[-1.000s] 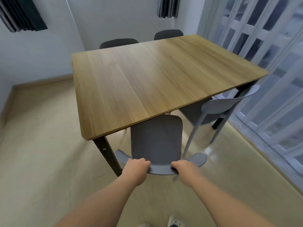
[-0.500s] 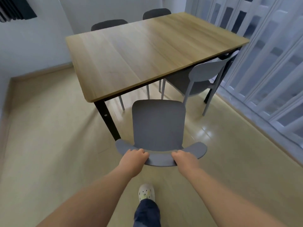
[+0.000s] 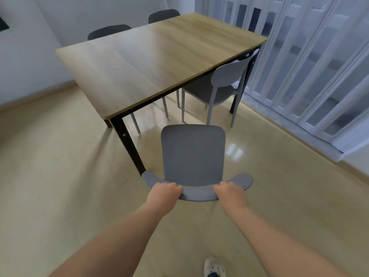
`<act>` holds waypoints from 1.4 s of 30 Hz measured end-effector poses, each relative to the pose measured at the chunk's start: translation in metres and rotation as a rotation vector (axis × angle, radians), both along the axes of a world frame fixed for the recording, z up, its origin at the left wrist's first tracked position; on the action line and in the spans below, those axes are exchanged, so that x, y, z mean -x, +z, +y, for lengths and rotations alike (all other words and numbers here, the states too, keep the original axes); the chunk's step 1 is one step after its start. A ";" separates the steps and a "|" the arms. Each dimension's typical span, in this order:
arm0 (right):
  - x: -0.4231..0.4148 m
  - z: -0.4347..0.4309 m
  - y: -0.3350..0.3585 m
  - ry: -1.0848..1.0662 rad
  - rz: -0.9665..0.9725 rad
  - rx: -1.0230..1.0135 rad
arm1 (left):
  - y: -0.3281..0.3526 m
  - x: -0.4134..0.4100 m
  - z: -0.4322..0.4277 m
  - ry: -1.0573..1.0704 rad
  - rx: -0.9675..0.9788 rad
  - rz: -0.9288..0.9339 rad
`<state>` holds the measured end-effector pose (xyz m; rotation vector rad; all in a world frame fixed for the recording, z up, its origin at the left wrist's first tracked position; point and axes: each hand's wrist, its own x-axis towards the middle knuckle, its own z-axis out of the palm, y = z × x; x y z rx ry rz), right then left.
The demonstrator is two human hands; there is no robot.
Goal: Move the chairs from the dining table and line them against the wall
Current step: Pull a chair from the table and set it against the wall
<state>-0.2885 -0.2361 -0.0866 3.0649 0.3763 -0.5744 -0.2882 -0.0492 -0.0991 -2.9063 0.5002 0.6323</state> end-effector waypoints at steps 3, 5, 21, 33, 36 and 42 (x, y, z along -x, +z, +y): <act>0.024 0.024 0.001 -0.057 0.016 0.006 | 0.000 0.008 0.023 -0.067 0.006 0.006; 0.041 0.042 0.000 -0.094 0.018 0.009 | 0.001 0.013 0.042 -0.113 0.001 0.008; 0.168 0.119 0.013 -0.368 0.145 -0.027 | 0.012 0.113 0.128 -0.215 -0.008 0.031; 0.311 0.180 0.016 -0.338 0.022 -0.133 | 0.009 0.263 0.199 -0.156 -0.063 -0.061; 0.337 0.202 0.017 -0.274 0.010 -0.104 | 0.010 0.288 0.223 -0.184 -0.066 -0.072; 0.365 0.264 0.014 -0.156 0.007 -0.058 | 0.014 0.304 0.287 -0.194 -0.078 -0.074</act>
